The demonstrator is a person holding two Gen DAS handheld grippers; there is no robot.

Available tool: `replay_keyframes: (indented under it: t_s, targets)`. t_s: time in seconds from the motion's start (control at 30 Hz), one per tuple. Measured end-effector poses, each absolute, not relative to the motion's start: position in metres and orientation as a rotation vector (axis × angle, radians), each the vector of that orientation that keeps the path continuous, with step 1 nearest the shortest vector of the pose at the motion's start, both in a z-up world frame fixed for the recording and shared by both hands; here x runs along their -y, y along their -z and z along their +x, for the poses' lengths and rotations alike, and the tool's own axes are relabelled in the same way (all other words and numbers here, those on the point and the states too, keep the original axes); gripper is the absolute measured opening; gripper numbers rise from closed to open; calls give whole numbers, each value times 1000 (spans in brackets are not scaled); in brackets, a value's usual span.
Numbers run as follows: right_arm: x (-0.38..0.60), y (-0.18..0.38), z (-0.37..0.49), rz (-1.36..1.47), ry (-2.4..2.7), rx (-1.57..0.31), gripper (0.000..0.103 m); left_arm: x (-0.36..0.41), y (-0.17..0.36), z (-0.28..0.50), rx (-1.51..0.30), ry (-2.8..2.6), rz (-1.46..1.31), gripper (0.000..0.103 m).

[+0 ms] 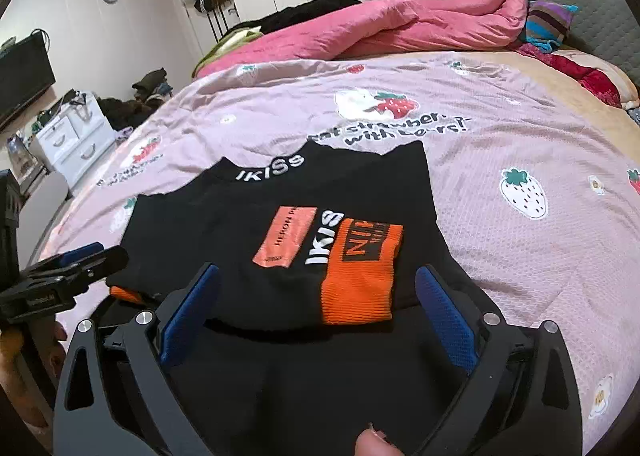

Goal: Fold small clothes
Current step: 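Move both tools back toward the shirt hem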

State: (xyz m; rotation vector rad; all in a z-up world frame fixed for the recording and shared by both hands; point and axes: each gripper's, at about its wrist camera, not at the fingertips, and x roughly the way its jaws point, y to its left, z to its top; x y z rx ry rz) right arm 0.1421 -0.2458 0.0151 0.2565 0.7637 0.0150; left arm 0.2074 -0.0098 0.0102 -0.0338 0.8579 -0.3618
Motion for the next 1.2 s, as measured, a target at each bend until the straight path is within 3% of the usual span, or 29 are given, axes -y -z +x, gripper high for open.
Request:
replay_keyframes:
  t_s: [1.2]
  targets:
    - [248,-52,77,275,-28,-681,99,-10,-31,149,-785,334,-80,94]
